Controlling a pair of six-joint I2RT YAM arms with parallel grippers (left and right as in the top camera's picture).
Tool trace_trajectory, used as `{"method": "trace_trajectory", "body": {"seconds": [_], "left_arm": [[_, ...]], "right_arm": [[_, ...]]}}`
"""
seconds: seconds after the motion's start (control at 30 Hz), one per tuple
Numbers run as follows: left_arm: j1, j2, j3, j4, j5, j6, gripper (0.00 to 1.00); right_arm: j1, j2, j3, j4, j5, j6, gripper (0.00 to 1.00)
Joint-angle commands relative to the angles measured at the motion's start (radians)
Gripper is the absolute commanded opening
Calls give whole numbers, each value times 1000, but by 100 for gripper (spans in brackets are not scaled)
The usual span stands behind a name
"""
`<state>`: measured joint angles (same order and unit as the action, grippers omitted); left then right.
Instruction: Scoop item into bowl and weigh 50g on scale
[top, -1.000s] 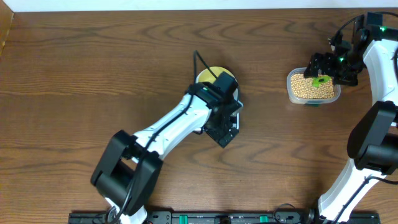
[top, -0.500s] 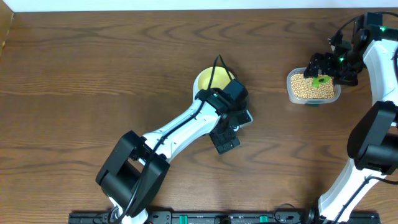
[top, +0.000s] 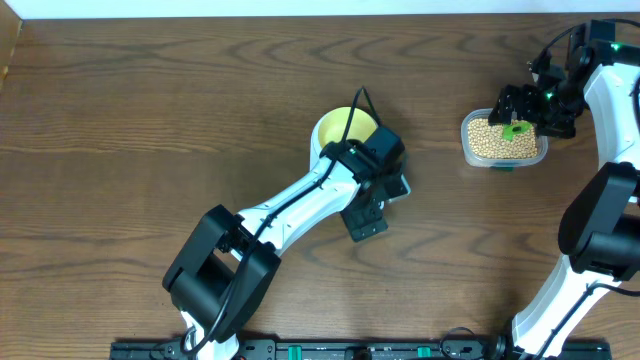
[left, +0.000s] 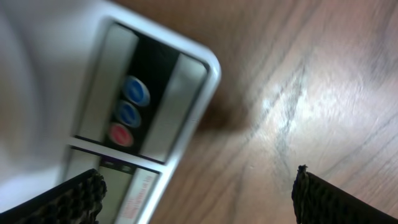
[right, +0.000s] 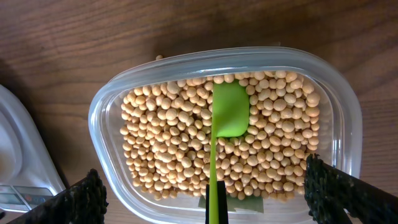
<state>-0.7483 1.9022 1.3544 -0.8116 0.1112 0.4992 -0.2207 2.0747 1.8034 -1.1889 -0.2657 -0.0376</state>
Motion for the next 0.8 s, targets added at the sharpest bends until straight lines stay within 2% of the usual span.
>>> {"method": "trace_trajectory", "body": {"seconds": [0.0,0.23,0.43,0.57,0.77], "left_arm": [[-3,5,48,-21,-5,17,98],[23,8,66,-104,143,24,98],[86,100,215,-248,308,24,98],[92,171,288,-314,322,23,98],[72,183,290,-357,322,20,98]], "right_arm": [[0,5,16,0,-3,-5,99],[0,5,16,0,-3,-5,99],[0,5,16,0,-3,-5,99],[0,5,16,0,-3,-5,99],[0,5,17,0,-3,-5,99]]}}
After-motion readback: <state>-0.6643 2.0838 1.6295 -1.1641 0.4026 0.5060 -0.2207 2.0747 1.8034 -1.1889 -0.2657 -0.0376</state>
